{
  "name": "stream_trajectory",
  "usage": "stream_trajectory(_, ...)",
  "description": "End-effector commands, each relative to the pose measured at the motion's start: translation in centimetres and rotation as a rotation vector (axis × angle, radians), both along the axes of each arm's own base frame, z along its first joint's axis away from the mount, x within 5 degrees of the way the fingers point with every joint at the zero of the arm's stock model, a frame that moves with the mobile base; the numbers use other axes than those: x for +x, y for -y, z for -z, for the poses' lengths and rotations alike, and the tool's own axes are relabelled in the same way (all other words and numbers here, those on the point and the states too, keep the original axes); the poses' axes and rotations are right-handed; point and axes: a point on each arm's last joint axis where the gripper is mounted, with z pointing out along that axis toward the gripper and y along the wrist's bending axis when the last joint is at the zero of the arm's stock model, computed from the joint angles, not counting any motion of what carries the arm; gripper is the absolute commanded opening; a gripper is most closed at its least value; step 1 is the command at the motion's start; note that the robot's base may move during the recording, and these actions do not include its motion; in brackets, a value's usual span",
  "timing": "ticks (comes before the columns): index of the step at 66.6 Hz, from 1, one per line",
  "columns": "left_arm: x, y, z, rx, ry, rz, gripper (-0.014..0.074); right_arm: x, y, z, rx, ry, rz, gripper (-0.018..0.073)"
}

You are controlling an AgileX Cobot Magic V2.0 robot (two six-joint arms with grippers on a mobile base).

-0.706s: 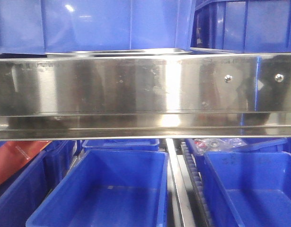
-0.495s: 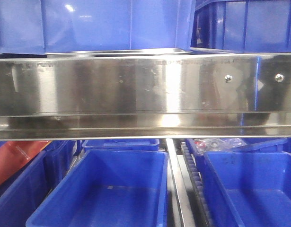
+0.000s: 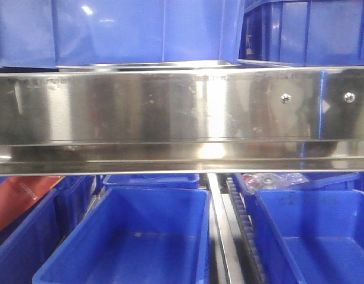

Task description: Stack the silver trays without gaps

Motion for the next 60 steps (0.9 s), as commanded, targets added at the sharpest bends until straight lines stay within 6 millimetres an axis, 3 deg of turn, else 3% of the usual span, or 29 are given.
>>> stream_trajectory(1,-0.1,0.0,-0.5,-0.015,0.044,0.000,0.0024,-0.1,0.1,-0.4,-0.006,0.041,0.010,-0.0022)
stream_trajectory(21,-0.4,0.1,-2.1,-0.014,0.226,0.007,0.0024,-0.5,0.3,-2.3,-0.001,0.261,0.036,-0.0022)
stream_trajectory(34,-1.7,0.0,-6.8,-0.004,0.306,0.004,0.0024,-1.9,0.1,-7.3,-0.002,0.283,0.016,-0.0022)
stream_trajectory(45,-4.1,-0.1,-12.2,0.029,0.308,-0.017,0.0024,-4.5,-0.2,-12.0,-0.012,0.216,-0.018,-0.0022)
stream_trajectory(52,-4.5,-0.2,-14.1,0.027,0.183,-0.030,0.0024,-5.0,-0.3,-14.0,-0.017,0.132,-0.035,-0.0022)
stream_trajectory(60,-3.5,-0.3,-15.6,0.021,0.031,-0.037,0.0024,-3.9,-0.5,-15.9,-0.009,0.004,-0.057,-0.0022)
